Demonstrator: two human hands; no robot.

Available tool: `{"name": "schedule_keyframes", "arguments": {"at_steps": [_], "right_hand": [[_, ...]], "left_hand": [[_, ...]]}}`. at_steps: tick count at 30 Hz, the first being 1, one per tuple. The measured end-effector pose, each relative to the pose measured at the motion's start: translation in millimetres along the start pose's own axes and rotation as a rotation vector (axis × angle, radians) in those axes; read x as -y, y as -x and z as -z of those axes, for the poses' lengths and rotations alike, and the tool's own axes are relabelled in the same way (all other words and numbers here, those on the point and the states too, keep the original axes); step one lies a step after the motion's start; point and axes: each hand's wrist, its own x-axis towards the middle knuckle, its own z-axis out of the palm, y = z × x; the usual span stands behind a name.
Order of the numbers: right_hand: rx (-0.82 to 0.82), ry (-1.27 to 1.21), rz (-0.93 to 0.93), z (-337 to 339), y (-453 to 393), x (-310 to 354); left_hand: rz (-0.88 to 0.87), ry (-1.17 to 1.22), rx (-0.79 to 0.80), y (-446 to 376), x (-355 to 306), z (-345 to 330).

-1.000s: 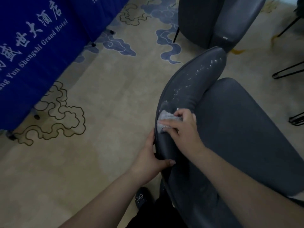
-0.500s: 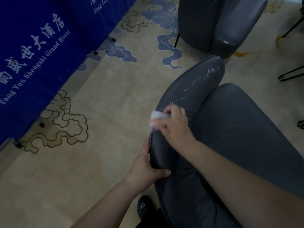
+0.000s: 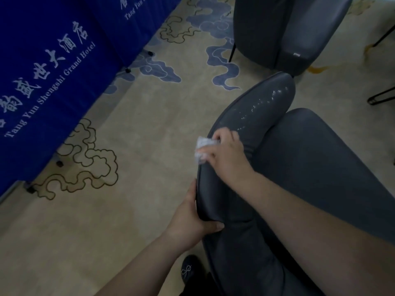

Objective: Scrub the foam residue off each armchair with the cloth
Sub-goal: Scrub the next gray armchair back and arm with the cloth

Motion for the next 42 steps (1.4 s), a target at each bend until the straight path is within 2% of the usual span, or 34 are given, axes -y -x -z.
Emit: {"name": "schedule_keyframes", "arguments": {"at_steps": [2, 4, 8, 10, 14, 16, 20, 22, 26, 29, 33, 35, 40, 42], "right_hand": [[-0.031, 0.018, -0.110, 0, -18, -3], [-0.024, -0.002, -0.132, -2, -11, -1], [0.032, -0.105, 0.027, -1, 40, 5], [0.076, -0.085, 0.072, 3, 37, 1], [-0.047, -0.013, -0.171, 8, -9, -1], [-0.042, -0.028, -0.206, 5, -10, 1], [0.055, -0.073, -0.005, 4, 37, 9], [0.051, -0.039, 0.034, 10, 34, 5], [-0.062, 0.034, -0.165, 12, -2, -5], [-0.025, -0.033, -0.155, 5, 5, 1], [0.061, -0.127, 0.063, -1, 55, 15], [0.056, -0.133, 0.097, 1, 49, 8], [-0.205, -0.115, -0.273, 7, -26, -15], [-0.233, -0.132, -0.250, -1, -12, -14]], "left_hand": [[0.010, 0.013, 0.002, 0, 1, 0], [0.024, 0.009, -0.004, 1, 1, 0], [0.026, -0.016, -0.023, 1, 3, 0], [0.031, -0.013, -0.020, 1, 3, -1], [0.037, -0.009, -0.006, -1, 4, -1], [0.040, -0.017, -0.023, -1, 5, -2], [0.043, -0.045, -0.059, -1, 5, -4], [0.046, -0.050, -0.058, -1, 5, -4], [0.028, -0.022, -0.047, -1, 6, -4], [0.028, -0.016, -0.046, -1, 6, -3], [0.055, -0.037, -0.041, -2, 5, -3], [0.057, -0.027, -0.038, -2, 5, -3], [0.027, -0.027, -0.030, -3, 5, -2], [0.028, -0.036, -0.028, -4, 3, -3]]}}
